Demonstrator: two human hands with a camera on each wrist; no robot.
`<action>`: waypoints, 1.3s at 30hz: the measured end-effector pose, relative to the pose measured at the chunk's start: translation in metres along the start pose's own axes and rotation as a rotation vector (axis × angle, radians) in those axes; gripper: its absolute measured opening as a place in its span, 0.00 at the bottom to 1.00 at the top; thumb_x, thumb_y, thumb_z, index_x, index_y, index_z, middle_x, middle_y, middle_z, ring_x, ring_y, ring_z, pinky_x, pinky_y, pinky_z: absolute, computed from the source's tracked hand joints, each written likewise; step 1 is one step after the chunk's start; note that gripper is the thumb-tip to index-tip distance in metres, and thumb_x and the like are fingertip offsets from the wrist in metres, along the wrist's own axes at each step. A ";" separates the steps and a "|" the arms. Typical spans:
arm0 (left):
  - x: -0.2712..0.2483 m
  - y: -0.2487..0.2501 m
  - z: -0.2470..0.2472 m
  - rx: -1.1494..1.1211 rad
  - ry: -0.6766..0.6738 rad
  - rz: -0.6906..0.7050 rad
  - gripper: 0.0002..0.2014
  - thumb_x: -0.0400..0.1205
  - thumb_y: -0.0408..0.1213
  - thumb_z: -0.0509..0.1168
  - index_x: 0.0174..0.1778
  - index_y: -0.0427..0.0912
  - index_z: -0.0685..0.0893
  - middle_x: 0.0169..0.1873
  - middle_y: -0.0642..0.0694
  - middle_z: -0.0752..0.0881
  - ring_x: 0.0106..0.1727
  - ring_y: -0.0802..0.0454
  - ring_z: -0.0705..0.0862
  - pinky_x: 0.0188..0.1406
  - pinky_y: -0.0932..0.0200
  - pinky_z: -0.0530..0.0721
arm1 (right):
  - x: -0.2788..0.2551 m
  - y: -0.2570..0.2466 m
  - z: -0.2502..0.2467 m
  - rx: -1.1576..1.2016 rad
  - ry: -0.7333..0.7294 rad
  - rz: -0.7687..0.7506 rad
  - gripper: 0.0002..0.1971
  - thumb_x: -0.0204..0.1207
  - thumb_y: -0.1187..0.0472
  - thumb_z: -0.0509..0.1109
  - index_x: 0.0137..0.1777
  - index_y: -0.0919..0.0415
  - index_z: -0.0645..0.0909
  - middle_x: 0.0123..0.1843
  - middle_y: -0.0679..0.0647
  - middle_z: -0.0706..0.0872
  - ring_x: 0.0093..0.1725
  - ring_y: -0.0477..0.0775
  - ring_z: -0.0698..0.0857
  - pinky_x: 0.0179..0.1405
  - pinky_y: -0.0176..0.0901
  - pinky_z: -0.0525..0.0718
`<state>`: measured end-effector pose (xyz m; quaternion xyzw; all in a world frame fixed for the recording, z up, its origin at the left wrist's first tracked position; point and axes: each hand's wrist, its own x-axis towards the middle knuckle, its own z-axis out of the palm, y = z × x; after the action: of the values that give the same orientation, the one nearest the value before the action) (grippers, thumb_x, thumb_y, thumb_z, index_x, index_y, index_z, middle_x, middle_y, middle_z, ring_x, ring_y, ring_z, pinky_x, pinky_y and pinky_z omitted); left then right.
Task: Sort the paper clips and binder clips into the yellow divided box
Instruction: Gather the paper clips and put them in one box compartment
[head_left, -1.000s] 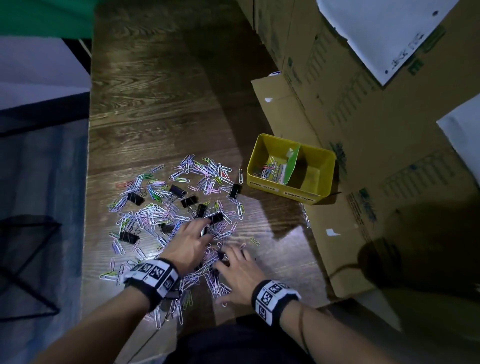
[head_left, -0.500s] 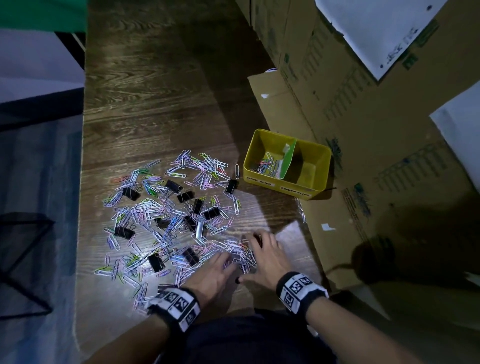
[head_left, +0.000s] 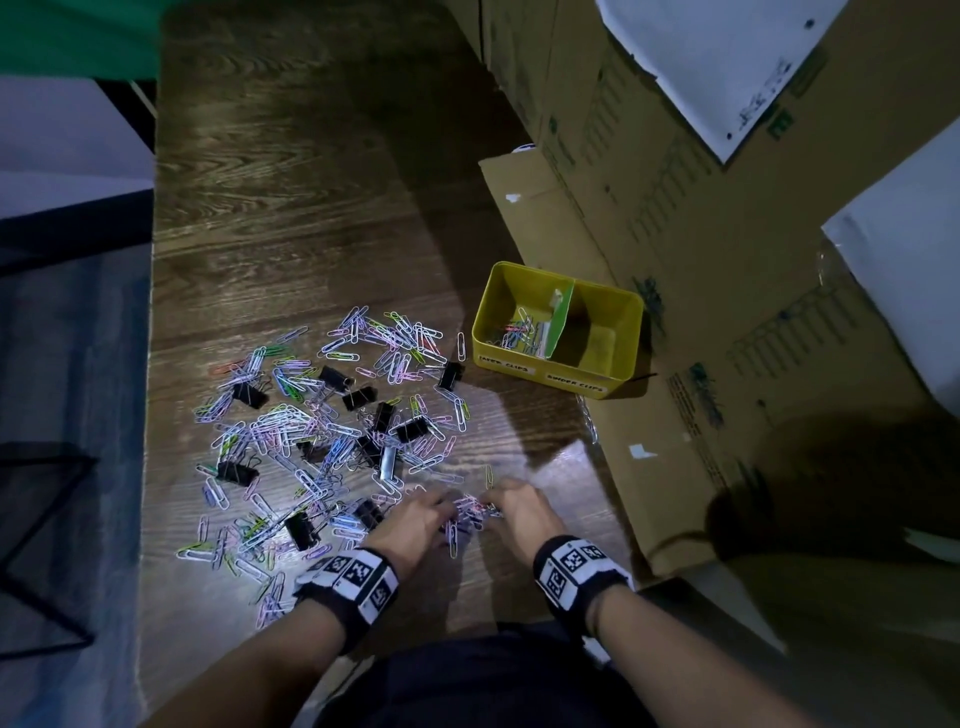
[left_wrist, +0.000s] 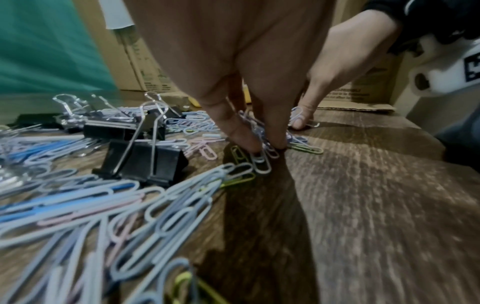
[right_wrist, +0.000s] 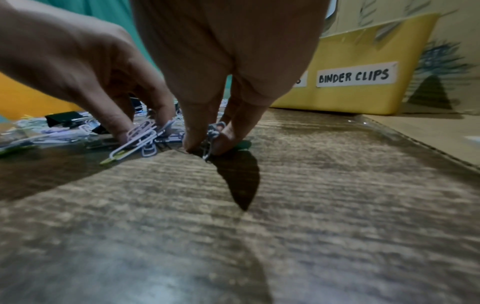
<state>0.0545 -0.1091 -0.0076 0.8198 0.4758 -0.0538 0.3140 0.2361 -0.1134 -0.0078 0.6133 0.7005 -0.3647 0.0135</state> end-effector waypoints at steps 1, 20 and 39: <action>0.000 -0.003 0.000 -0.045 0.025 -0.005 0.17 0.80 0.30 0.65 0.65 0.40 0.79 0.72 0.44 0.74 0.71 0.44 0.74 0.72 0.57 0.67 | 0.001 0.001 -0.002 0.010 0.000 0.013 0.22 0.77 0.72 0.68 0.69 0.52 0.79 0.65 0.57 0.83 0.60 0.55 0.84 0.64 0.44 0.80; 0.017 -0.004 -0.112 -1.079 0.147 -0.344 0.16 0.67 0.24 0.74 0.49 0.40 0.85 0.29 0.43 0.88 0.33 0.46 0.87 0.40 0.52 0.88 | 0.011 0.015 -0.063 0.788 0.337 0.051 0.15 0.64 0.61 0.82 0.47 0.42 0.89 0.45 0.44 0.89 0.42 0.48 0.84 0.50 0.43 0.85; 0.159 0.026 -0.157 -0.362 0.318 -0.152 0.16 0.74 0.33 0.71 0.58 0.48 0.86 0.48 0.46 0.89 0.47 0.54 0.84 0.49 0.68 0.75 | 0.099 -0.008 -0.177 0.561 0.557 0.179 0.15 0.69 0.58 0.79 0.57 0.53 0.87 0.47 0.48 0.89 0.43 0.46 0.86 0.45 0.33 0.84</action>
<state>0.1282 0.0895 0.0684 0.7102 0.5815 0.1387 0.3719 0.2801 0.0639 0.0799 0.7271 0.4944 -0.3591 -0.3129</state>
